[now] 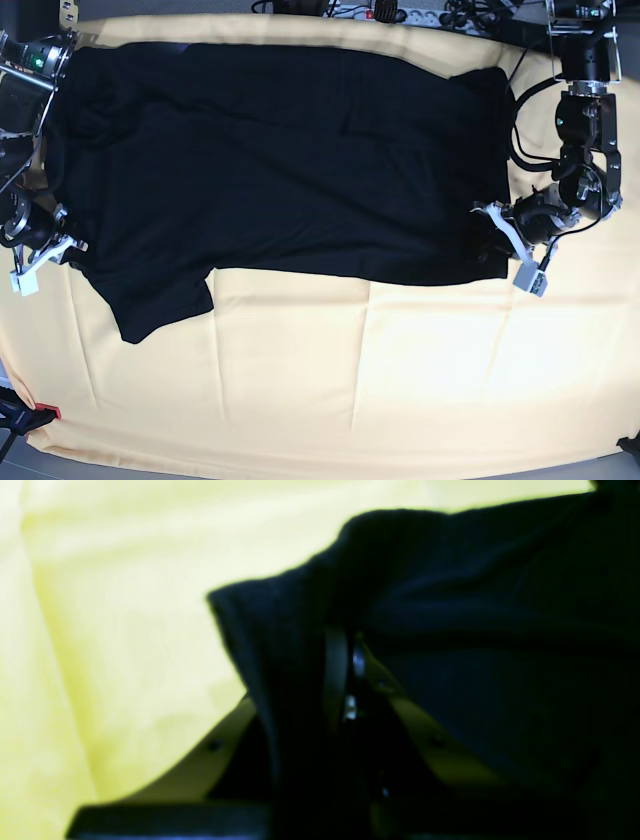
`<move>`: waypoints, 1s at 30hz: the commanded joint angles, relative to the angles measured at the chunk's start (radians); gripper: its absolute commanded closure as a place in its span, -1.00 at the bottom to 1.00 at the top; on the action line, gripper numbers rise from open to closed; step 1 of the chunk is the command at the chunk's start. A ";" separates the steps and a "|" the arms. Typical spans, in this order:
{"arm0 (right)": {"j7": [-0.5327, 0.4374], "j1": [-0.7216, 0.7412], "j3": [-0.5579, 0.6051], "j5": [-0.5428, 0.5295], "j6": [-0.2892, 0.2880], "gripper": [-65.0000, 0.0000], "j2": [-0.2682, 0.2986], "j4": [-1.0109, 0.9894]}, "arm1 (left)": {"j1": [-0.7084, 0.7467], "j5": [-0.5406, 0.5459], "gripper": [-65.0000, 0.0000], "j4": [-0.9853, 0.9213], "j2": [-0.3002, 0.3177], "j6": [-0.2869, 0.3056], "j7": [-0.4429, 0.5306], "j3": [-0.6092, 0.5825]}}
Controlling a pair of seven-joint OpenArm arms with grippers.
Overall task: Fold the T-shirt properly
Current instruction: 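Move the right gripper to the hem corner and grasp it, then lift the hem with both grippers and fold it over the shoulders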
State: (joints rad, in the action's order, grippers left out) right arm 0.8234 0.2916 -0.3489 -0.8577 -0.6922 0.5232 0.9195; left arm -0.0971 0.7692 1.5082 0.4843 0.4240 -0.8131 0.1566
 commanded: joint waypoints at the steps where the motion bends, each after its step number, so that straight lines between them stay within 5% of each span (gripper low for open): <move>1: -0.043 0.043 -0.004 -0.002 -0.006 1.00 0.026 0.013 | -0.021 -0.003 1.00 0.014 0.014 0.003 0.044 0.006; 6: -0.098 0.110 0.043 0.071 -0.006 1.00 0.026 0.013 | -0.042 -0.049 1.00 0.014 0.011 0.003 0.125 0.006; 18: -0.142 0.208 0.179 0.134 -0.006 1.00 0.043 0.013 | -0.152 -0.084 1.00 0.008 0.018 0.007 0.128 0.005; 24: -0.103 0.206 0.179 0.117 -0.006 1.00 0.069 0.014 | -0.146 0.021 1.00 0.008 0.020 0.103 0.011 0.005; 30: 0.085 0.192 0.179 -0.084 -0.006 1.00 0.120 0.026 | -0.132 0.229 1.00 0.010 0.035 0.220 -0.175 0.006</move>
State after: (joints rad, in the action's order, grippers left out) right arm 0.9295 0.4595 -0.1642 -0.9226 -0.6926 0.6178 0.9268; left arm -0.2108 0.9844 1.5036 0.5011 0.6395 -1.0077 0.1555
